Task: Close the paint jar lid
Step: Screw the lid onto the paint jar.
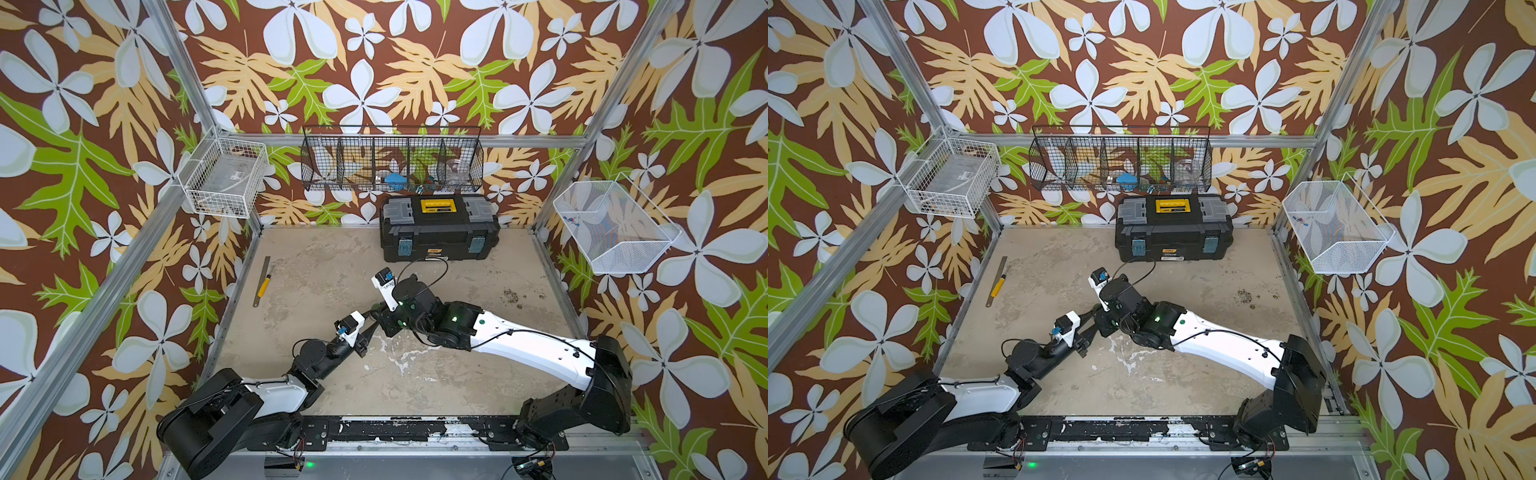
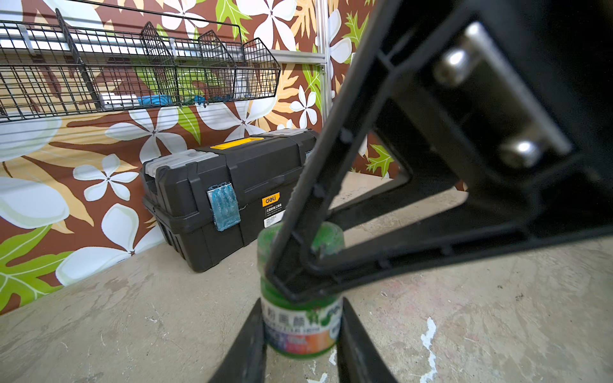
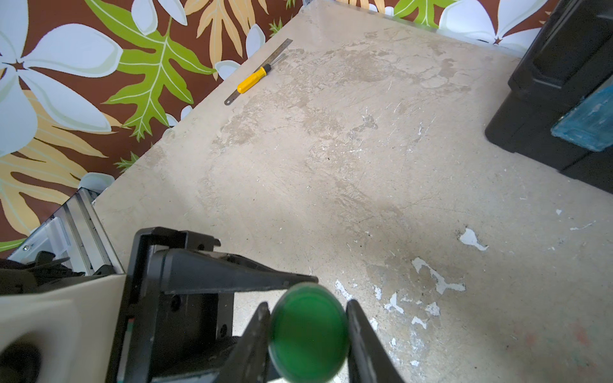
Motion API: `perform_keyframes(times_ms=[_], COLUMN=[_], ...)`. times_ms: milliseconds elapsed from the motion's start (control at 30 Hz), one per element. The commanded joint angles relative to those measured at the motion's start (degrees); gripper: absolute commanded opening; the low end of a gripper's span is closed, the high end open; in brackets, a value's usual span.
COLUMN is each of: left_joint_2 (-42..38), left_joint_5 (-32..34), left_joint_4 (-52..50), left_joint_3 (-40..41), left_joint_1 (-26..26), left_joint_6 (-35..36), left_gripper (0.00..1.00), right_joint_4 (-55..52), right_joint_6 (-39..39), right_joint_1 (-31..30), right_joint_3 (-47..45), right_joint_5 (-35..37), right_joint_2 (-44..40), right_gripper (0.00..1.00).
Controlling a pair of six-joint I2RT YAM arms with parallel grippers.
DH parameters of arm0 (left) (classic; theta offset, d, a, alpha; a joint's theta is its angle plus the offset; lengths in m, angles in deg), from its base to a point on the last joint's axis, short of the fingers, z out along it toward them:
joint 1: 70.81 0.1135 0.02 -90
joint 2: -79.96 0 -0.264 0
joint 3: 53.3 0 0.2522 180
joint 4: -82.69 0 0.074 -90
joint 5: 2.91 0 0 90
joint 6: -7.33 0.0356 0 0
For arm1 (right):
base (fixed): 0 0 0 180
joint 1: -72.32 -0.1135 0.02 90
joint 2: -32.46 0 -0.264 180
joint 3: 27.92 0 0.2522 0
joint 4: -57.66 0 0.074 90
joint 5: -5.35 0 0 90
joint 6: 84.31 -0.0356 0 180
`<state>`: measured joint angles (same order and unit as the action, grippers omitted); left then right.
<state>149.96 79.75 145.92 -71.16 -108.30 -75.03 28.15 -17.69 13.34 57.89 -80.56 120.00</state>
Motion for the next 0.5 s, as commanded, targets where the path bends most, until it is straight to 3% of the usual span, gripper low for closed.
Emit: perform_keyframes(times_ms=[0,133,467], left_joint_2=[-0.04,0.05,0.05], left_joint_5=[-2.51,-2.51,-2.61], left_joint_4=[2.29,2.30,2.37], left_joint_3=[-0.12,-0.12,-0.12], left_joint_1=[0.03,0.01,0.01], left_joint_6=[0.71,0.71,0.77], left_gripper=[0.22,0.22,0.22], right_joint_4=[2.32,1.01,-1.08], right_joint_6=[-2.28,-2.62,-0.36], right_joint_1=[-0.20,-0.24,-0.23], right_joint_3=[1.06,2.19,3.88], right_joint_5=[0.47,0.64,2.74], right_joint_2=[0.42,0.86,-0.86], right_gripper=[0.35,0.49,0.67])
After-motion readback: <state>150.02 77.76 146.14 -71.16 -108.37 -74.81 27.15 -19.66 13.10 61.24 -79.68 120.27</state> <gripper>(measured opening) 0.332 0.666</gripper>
